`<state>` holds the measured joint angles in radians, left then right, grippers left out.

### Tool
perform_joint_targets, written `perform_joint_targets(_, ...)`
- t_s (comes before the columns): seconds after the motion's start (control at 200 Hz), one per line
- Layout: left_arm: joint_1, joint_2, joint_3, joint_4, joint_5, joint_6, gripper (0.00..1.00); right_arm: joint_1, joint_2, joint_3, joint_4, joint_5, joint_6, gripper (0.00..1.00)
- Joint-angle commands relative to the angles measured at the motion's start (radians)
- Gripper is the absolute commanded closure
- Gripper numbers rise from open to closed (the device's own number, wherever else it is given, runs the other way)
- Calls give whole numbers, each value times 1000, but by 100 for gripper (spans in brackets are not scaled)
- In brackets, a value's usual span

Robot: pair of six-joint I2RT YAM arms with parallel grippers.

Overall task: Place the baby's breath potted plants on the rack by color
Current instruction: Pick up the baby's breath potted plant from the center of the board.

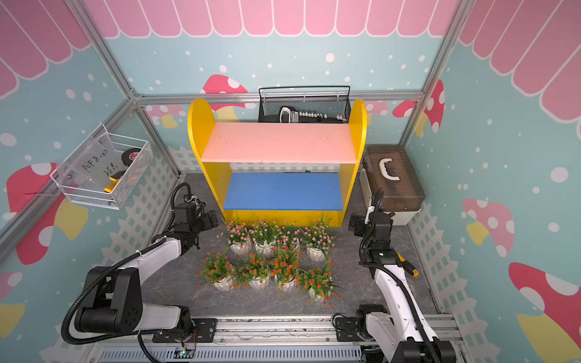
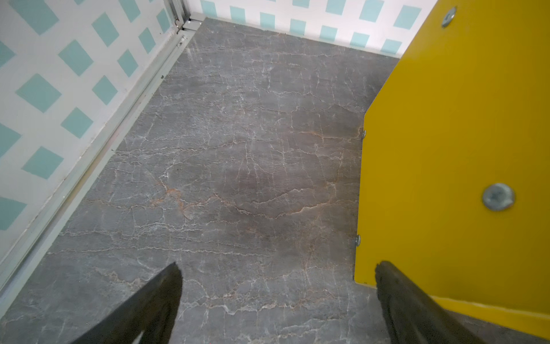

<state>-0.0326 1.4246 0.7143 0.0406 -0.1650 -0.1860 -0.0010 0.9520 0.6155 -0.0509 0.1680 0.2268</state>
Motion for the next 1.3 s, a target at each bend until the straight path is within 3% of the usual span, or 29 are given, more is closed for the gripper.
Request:
perform_joint_targets(0.0,0,42,47,-30,73,42,1,-4,16,46,-32,1,9,1)
perform_joint_targets(0.08,-1,21,34,25,161,64,1,-4,17,47,-29,2,11,1)
perform_joint_targets(0.195,0,-21,61,3,158,56,0,-4,30,69,-58,-35,21,0)
perform_joint_targets(0.455,-2,-188,123,-117,246,-5,0,-4,119,264,-445,-38,63,3)
perform_joint_targets(0.855,-23,-550,84,-203,288,-102,0,1,-80,155,-722,-299,260,20)
perform_joint_targets(1.041,-24,-549,155,-279,432,-125,0,101,-157,175,-824,-264,328,26)
perform_joint_targets(1.296,-38,-530,238,-351,500,-161,0,249,-242,178,-972,-157,439,33)
